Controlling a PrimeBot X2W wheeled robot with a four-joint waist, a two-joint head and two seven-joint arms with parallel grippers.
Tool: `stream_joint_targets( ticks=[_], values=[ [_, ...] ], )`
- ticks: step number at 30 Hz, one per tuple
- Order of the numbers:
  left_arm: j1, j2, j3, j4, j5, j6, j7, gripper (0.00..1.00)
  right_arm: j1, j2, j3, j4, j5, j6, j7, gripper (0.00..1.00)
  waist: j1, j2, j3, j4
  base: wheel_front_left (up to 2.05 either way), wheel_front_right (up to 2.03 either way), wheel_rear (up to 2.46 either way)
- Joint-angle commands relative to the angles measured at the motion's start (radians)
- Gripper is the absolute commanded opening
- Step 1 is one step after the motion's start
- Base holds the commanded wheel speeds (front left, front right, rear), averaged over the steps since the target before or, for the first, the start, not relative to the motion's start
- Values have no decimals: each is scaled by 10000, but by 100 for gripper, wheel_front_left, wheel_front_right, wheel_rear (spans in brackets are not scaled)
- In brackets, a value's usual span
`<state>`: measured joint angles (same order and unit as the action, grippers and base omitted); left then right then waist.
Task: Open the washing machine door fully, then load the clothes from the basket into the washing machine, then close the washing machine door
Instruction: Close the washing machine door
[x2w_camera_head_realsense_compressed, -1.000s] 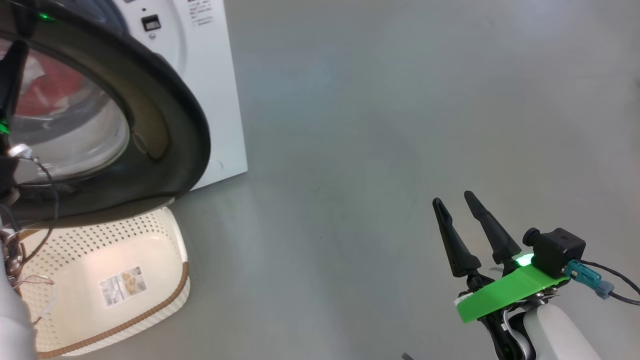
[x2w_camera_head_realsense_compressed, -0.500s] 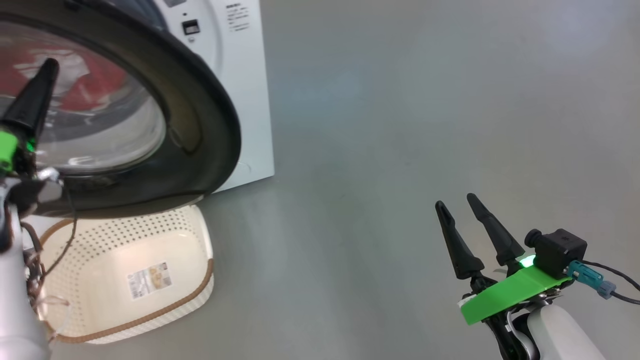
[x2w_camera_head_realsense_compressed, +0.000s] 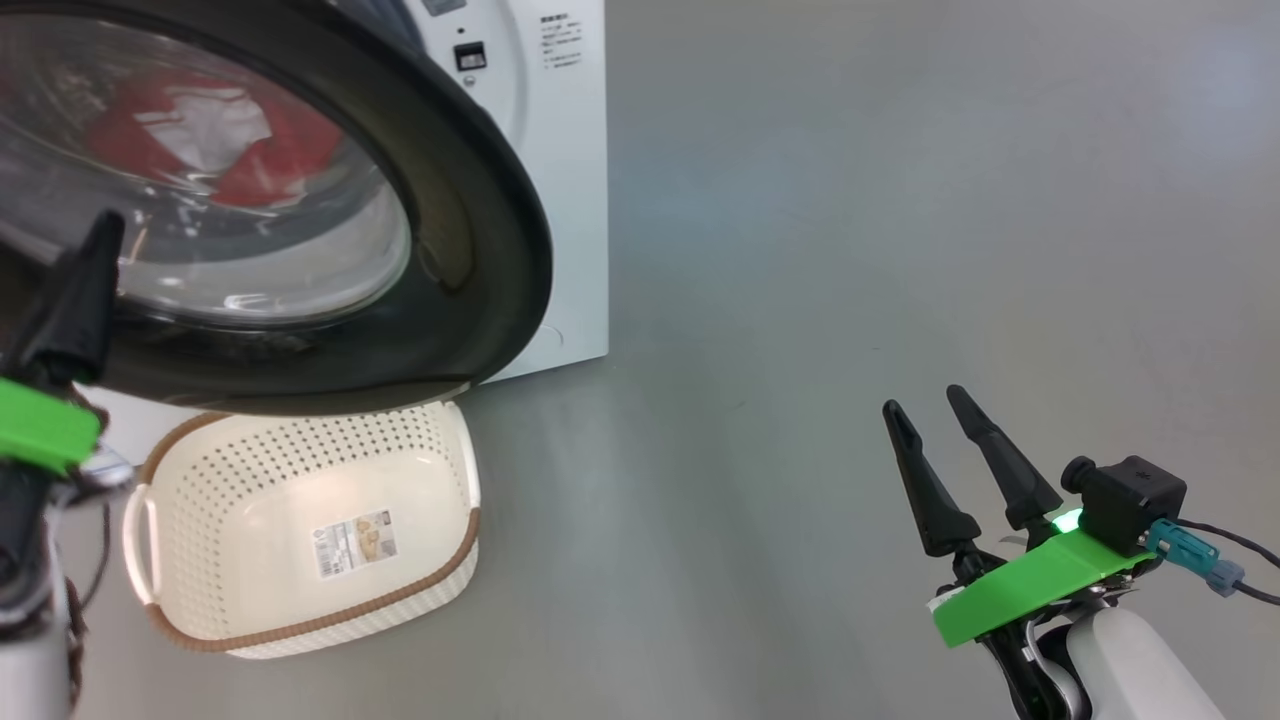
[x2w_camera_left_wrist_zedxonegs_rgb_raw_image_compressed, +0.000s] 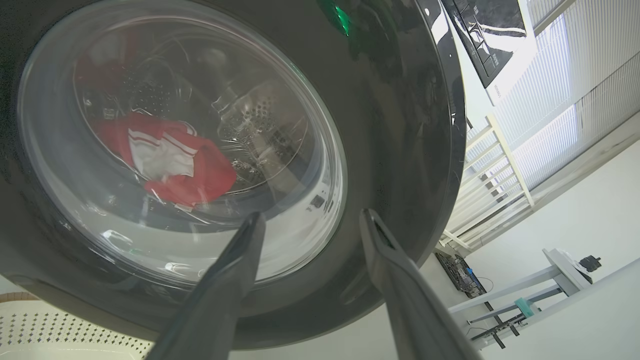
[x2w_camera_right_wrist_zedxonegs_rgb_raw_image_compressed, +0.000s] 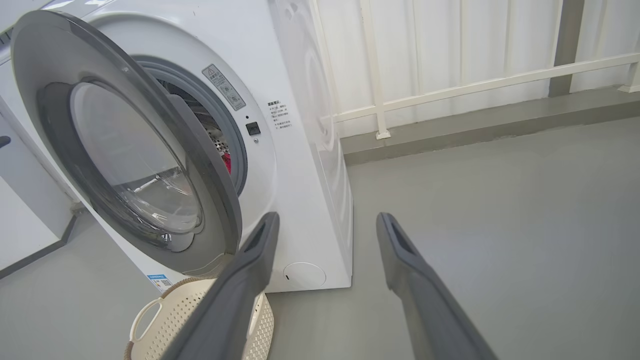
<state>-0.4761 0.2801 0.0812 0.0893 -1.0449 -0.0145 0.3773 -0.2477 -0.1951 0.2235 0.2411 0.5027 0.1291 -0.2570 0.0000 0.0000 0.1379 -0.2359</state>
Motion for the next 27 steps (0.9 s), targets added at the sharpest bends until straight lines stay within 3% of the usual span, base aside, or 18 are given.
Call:
stream_joint_targets(
  ticks=[1,13,18,27],
  values=[
    [80,318,319,-420,113,-109,-235,100,-166,-102,158,-226,-34,16,-48,100,0,0,-42,119,0,0,0],
    [1954,31,483,-1303,1157,-513,-2024,100,-129,-195,153,-213,-9,16,-48,100,0,0,-183,440,0,0,0],
    [2860,248,151,-1513,2433,-771,-3090,100,-126,-257,184,-213,11,16,-48,100,0,0,-190,550,0,0,0],
    [4076,94,-183,-1128,4196,-738,-5129,100,-230,-317,245,-243,40,16,-48,100,0,0,-46,622,0,0,0]
  ],
)
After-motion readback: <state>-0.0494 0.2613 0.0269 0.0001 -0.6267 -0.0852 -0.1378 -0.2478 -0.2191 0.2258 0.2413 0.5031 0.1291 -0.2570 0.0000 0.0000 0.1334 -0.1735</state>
